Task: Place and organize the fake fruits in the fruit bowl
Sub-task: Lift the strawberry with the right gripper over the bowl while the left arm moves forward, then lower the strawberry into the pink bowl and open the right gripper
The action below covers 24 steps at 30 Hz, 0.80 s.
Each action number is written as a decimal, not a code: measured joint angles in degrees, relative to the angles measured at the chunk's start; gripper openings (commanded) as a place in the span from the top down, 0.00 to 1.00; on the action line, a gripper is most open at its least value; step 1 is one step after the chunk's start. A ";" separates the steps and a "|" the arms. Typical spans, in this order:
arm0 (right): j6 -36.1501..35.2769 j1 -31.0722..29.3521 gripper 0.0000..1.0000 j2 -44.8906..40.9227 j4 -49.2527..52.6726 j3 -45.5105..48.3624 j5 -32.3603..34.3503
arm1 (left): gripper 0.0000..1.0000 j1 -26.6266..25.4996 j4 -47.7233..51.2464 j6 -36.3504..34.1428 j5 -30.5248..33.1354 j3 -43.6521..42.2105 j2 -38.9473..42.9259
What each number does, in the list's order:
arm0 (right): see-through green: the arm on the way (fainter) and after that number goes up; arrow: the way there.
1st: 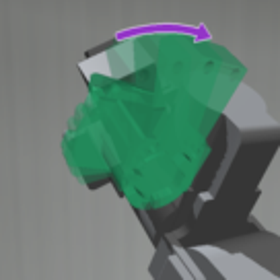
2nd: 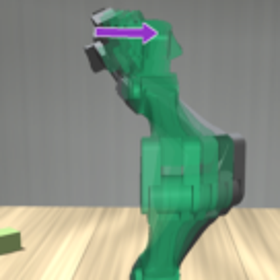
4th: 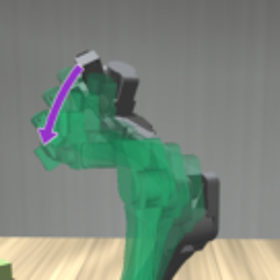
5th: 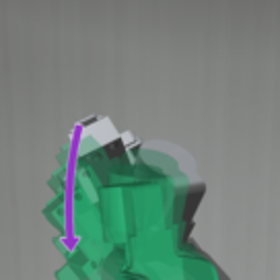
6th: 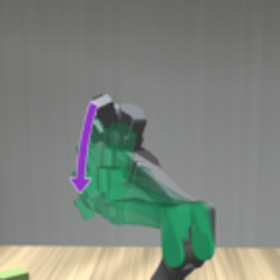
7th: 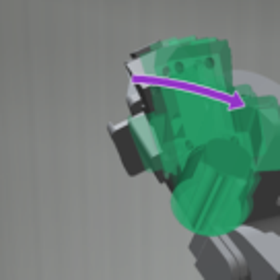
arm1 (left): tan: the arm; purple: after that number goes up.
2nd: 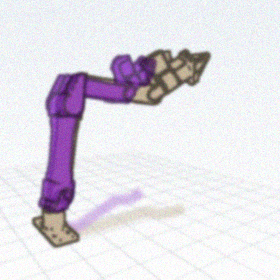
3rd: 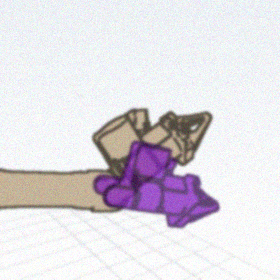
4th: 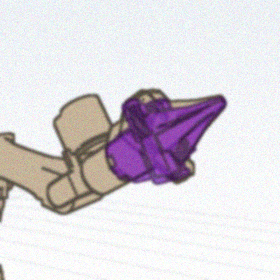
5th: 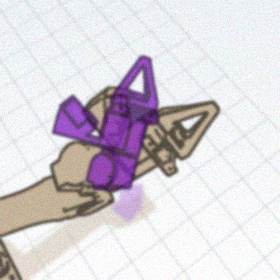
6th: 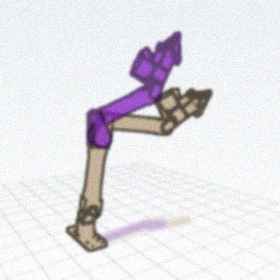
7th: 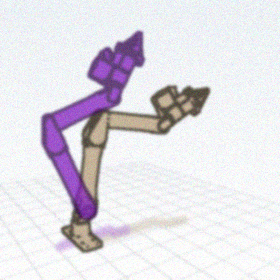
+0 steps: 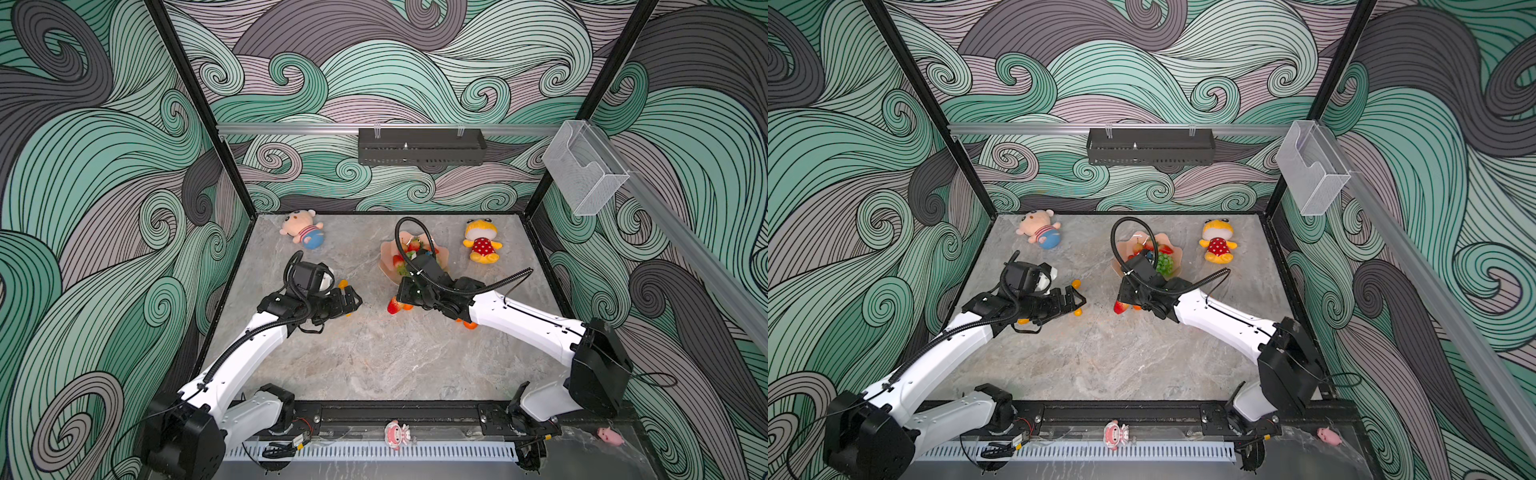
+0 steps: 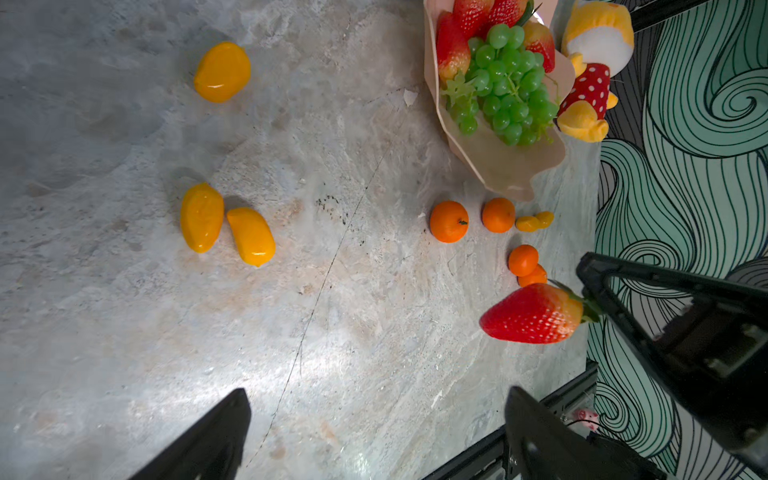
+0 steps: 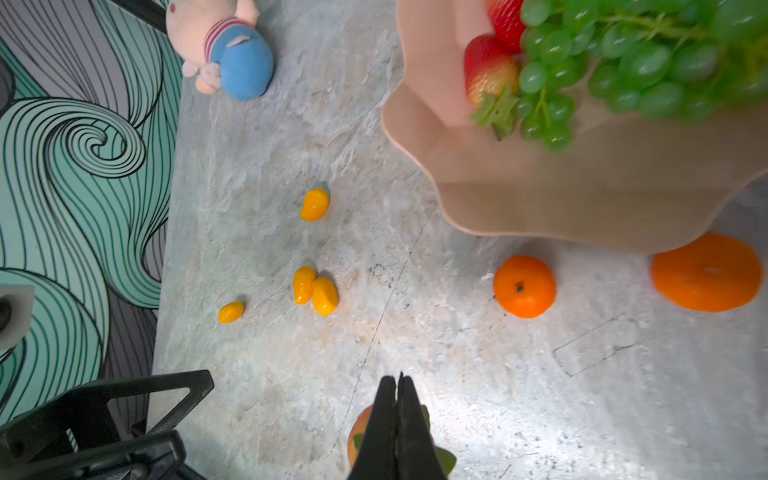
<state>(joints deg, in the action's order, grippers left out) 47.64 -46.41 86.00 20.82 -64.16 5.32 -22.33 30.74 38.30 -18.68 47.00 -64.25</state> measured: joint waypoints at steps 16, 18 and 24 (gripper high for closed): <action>-8.83 17.00 1.00 10.88 2.49 -14.38 -5.68 | 0.01 -2.93 -14.34 2.14 4.59 13.07 -17.64; -9.57 17.81 1.00 14.49 2.56 -17.55 -6.75 | 0.02 -2.93 -15.45 2.16 5.29 14.53 -19.56; -11.21 19.10 1.00 25.51 3.15 -28.63 -9.97 | 0.01 -2.93 -17.11 1.66 7.65 17.09 -23.28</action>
<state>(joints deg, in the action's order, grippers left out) 36.42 -27.31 111.50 23.97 -92.79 -4.64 -25.26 13.63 39.97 -11.03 64.10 -87.53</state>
